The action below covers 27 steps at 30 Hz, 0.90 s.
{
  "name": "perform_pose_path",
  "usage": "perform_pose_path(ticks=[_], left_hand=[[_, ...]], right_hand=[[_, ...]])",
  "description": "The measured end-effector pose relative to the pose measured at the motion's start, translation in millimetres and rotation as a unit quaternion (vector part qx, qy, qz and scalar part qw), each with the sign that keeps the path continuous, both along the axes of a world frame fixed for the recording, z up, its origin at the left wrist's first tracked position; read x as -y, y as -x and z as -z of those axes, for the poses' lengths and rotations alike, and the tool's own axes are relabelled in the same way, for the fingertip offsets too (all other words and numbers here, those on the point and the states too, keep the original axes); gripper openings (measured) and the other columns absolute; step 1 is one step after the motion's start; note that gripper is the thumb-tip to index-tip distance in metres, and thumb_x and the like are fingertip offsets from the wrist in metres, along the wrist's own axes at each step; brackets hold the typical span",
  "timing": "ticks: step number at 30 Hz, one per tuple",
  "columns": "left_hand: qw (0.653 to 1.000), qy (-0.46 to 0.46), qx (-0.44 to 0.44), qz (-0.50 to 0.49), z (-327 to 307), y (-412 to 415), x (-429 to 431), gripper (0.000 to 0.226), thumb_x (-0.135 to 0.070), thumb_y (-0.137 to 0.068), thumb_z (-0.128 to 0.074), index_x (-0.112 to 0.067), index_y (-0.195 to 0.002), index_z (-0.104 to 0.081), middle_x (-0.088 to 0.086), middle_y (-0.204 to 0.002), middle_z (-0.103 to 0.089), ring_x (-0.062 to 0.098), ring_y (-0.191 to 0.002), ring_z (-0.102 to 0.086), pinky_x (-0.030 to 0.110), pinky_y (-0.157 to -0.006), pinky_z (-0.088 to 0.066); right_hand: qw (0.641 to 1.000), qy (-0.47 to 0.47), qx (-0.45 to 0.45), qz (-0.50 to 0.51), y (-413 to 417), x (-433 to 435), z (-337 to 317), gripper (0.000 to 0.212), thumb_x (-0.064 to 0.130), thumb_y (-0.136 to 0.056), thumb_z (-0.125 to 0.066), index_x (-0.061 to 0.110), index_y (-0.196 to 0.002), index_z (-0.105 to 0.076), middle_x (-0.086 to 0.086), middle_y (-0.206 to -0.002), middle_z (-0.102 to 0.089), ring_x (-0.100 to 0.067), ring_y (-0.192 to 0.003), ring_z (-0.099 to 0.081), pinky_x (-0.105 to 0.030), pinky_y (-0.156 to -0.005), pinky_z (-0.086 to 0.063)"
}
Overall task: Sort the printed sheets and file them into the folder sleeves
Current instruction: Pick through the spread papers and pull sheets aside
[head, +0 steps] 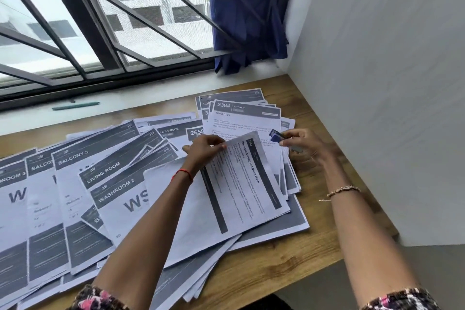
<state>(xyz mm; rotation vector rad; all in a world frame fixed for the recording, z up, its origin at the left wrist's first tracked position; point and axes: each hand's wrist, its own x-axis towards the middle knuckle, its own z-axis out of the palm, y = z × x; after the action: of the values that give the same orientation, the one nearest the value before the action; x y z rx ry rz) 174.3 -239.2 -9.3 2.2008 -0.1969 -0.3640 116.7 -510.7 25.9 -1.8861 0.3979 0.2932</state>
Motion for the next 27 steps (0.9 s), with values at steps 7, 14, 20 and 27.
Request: perform_pose_path(ticks=[7, 14, 20, 27], left_hand=[[0.997, 0.058, -0.029, 0.040, 0, -2, -6, 0.008, -0.041, -0.081, -0.065, -0.034, -0.083, -0.069, -0.012, -0.090, -0.069, 0.016, -0.101, -0.060, 0.060, -0.102, -0.028], [0.999, 0.039, 0.007, 0.036, 4, -2, -2, 0.013, -0.035, -0.086, -0.064, -0.026, -0.093, -0.071, -0.009, -0.097, -0.069, 0.014, -0.103, -0.058, 0.048, -0.100, -0.023], [0.998, -0.020, 0.045, 0.034, 3, 1, 6, 0.021, -0.032, -0.090, -0.061, -0.020, -0.103, -0.071, -0.004, -0.110, -0.069, 0.014, -0.106, -0.055, 0.036, -0.081, -0.013], [0.997, -0.044, 0.050, 0.040, 4, 2, 9, 0.019, -0.033, -0.089, -0.061, -0.022, -0.100, -0.071, -0.006, -0.107, -0.069, 0.011, -0.102, -0.055, 0.041, -0.093, -0.019]], right_hand=[[0.996, 0.041, -0.017, -0.080, -14, -4, -3, 0.039, 0.001, -0.070, -0.078, 0.004, -0.107, -0.067, -0.008, -0.098, -0.066, -0.018, -0.085, -0.057, -0.022, -0.069, -0.047], [0.987, 0.075, -0.025, -0.141, -26, -12, -6, 0.040, 0.003, -0.070, -0.078, 0.004, -0.109, -0.067, -0.009, -0.107, -0.064, -0.021, -0.092, -0.058, -0.026, -0.077, -0.049], [0.975, 0.102, -0.034, -0.196, -36, -20, -7, 0.040, 0.010, -0.069, -0.081, 0.003, -0.106, -0.068, -0.003, -0.100, -0.065, -0.014, -0.081, -0.058, -0.025, -0.065, -0.050], [0.960, 0.119, -0.054, -0.247, -47, -35, -4, 0.023, 0.019, -0.067, -0.083, 0.012, -0.087, -0.074, 0.002, -0.076, -0.067, -0.009, -0.067, -0.051, -0.018, -0.055, -0.037]])
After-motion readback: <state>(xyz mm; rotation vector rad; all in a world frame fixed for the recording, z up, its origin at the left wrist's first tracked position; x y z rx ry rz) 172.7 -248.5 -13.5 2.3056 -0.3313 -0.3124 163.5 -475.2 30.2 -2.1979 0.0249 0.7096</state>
